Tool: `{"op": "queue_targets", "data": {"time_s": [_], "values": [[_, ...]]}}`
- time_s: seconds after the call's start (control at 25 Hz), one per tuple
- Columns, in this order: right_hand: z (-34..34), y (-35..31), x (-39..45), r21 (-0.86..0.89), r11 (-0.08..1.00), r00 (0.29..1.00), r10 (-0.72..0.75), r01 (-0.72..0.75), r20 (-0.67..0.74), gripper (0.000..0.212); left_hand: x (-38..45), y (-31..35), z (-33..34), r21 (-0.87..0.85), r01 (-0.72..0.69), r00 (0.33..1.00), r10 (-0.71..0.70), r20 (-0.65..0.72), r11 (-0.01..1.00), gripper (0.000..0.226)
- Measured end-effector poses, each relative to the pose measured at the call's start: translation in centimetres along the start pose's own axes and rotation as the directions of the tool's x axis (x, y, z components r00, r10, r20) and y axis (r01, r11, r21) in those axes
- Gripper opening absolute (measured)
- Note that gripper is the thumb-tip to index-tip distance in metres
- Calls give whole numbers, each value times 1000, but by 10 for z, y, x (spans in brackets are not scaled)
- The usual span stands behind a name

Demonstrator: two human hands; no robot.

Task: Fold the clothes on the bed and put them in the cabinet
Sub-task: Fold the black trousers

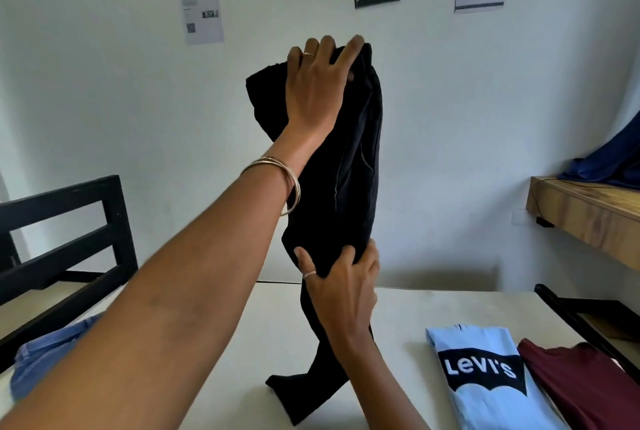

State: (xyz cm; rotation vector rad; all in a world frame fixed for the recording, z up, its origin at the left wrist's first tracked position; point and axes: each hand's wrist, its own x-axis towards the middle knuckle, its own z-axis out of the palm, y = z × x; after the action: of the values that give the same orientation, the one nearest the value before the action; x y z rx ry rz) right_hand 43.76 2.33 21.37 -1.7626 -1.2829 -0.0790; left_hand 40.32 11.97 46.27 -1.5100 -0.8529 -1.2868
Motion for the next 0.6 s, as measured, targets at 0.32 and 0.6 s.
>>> {"op": "queue_targets", "data": {"time_s": [0.32,0.6], "values": [[-36,88,55,437,895,952,-55,-87,302,13,20,-66,-23,74,111,994,-112,6,991,42],[-101,136,104,564,805,898,-93,-186,429,7,-50,-111,-23,20,443,856,-430,289,896,35]]}}
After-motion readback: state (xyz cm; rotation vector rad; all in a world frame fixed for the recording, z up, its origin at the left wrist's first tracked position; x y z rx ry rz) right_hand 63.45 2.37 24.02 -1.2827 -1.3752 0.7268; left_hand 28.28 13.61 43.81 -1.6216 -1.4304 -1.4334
